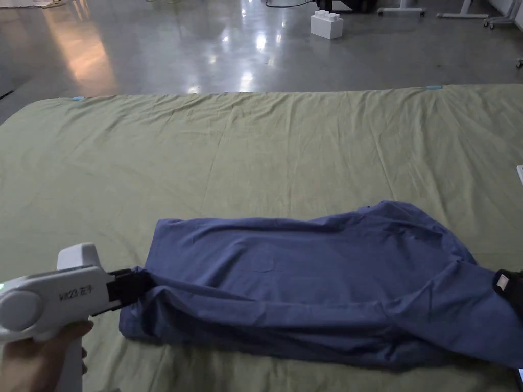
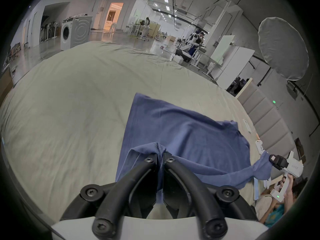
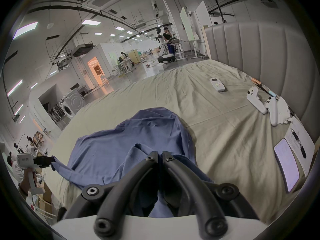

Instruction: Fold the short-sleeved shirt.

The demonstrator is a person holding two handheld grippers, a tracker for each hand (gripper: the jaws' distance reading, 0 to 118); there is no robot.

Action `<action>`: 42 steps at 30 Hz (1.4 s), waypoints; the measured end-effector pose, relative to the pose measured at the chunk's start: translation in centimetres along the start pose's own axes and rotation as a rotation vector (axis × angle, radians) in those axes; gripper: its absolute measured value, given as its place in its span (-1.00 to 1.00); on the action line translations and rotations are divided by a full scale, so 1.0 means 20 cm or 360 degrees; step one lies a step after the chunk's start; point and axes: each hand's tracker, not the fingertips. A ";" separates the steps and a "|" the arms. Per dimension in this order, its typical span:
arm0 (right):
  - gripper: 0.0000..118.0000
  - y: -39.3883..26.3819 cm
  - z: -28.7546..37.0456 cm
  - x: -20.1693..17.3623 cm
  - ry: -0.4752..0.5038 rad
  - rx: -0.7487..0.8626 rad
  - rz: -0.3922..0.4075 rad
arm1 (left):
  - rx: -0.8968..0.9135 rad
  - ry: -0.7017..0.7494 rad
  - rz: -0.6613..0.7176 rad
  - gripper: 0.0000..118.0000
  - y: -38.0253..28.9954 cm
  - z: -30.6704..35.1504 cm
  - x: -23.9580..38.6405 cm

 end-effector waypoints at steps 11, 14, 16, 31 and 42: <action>-0.36 -0.07 -0.56 0.12 -0.0128 -0.0320 0.0026 | -0.0095 0.0145 0.0134 0.21 0.00 -0.39 0.03; 0.42 -0.07 -0.49 0.13 -0.0100 -0.0270 0.0083 | -0.0040 0.0154 0.0125 0.69 -0.01 -0.31 -0.05; 0.40 -0.04 -0.36 0.10 -0.0119 -0.0131 0.0139 | 0.0157 0.0161 0.0026 0.69 0.01 -0.13 -0.03; 0.03 -0.13 0.90 -0.44 0.0099 0.0727 0.0506 | 0.1066 0.0165 -0.0795 0.05 -0.31 1.25 0.51; -1.00 -0.31 1.06 -0.57 0.0068 0.0793 0.0614 | 0.1148 0.0063 -0.0750 -1.00 -0.51 1.36 0.61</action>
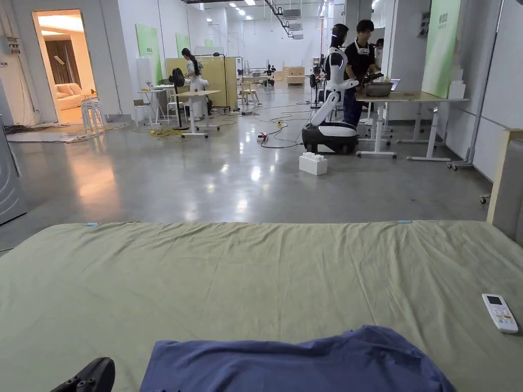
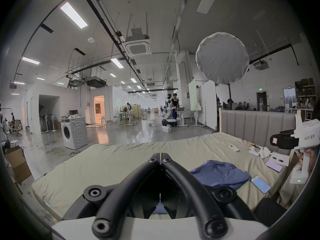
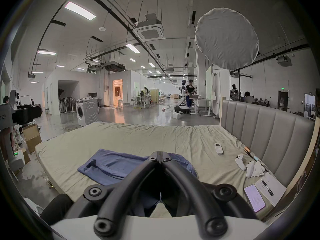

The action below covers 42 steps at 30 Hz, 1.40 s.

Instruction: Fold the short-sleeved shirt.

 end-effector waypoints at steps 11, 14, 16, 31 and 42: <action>-1.00 -0.06 -0.05 0.06 0.0033 -0.0121 -0.0157 | -0.0333 -0.0093 0.0403 -1.00 -0.24 -0.33 -0.21; -1.00 -0.11 -0.07 0.07 0.0044 -0.0179 -0.0206 | -0.0572 -0.0102 0.0675 -1.00 -0.45 -0.54 -0.33; -1.00 -0.16 -0.08 0.08 0.0043 -0.0233 -0.0224 | -0.0737 -0.0080 0.0760 -0.56 -0.60 -0.68 -0.40; -1.00 -0.35 -0.15 0.21 -0.0106 -0.0501 -0.0287 | -0.1411 0.0217 0.0315 -0.60 -1.19 -1.33 -0.31; 0.43 -0.54 -0.62 0.48 -0.0185 -0.0701 -0.0235 | -0.1579 0.0168 -0.0166 -0.85 -1.23 -1.46 -0.12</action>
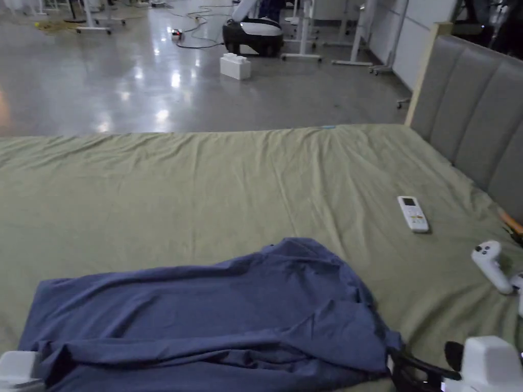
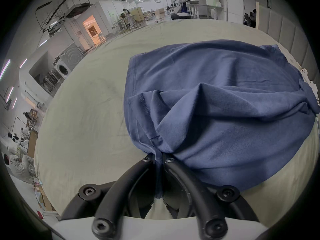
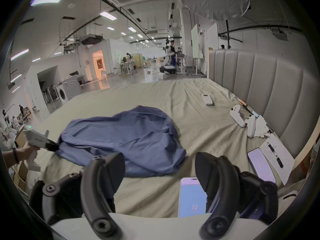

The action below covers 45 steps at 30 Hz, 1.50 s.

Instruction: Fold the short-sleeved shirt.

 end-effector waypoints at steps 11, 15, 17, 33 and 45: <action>0.11 -0.02 -0.84 0.17 -0.0078 -0.0766 -0.0139 | -0.0056 -0.0140 0.0076 -0.85 0.00 0.06 -0.04; -0.21 0.00 -0.81 0.05 -0.0157 -0.0639 0.0154 | -0.0033 -0.0118 0.0037 -0.85 -0.02 0.07 -0.02; -0.36 -0.01 -0.78 0.04 -0.0158 -0.0629 0.0115 | -0.0009 -0.0137 0.0103 -0.85 -0.02 0.08 -0.05; -0.88 0.15 -0.11 -0.04 -0.0099 -0.0195 0.0080 | 0.0402 -0.0397 0.0409 -0.90 -0.21 0.69 -0.43; -0.88 -0.20 0.05 -0.03 -0.0028 -0.0393 -0.0070 | 0.0179 -0.0507 0.0712 -0.89 -0.64 0.51 -0.54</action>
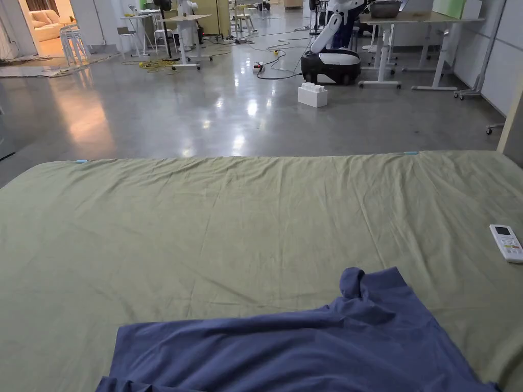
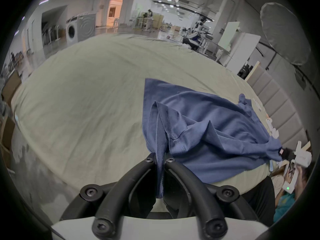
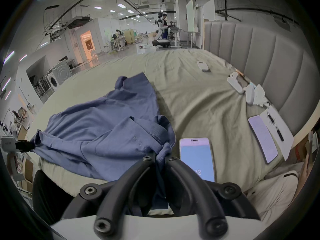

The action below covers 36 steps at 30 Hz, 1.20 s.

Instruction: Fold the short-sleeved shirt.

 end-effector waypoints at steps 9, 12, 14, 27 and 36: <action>0.19 -0.10 -0.06 0.10 0.0032 0.0106 -0.0253 | 0.0164 0.0039 -0.0008 0.40 -0.18 0.01 0.03; 0.20 -0.08 0.14 0.09 0.0013 0.0304 -0.0275 | 0.0399 0.0055 -0.0139 0.40 -0.16 0.26 0.12; 0.20 -0.06 0.31 0.07 0.0014 0.0454 -0.0269 | 0.0606 0.0085 -0.0276 0.40 -0.15 0.46 0.22; -0.03 -0.08 0.99 -0.36 0.0299 0.0994 0.0146 | 0.1381 0.0010 -0.0549 0.28 -0.32 1.23 0.78; -0.99 -0.14 0.97 -0.40 0.0314 0.0966 0.0155 | 0.1259 -0.0037 -0.0662 -1.00 -0.38 1.25 0.81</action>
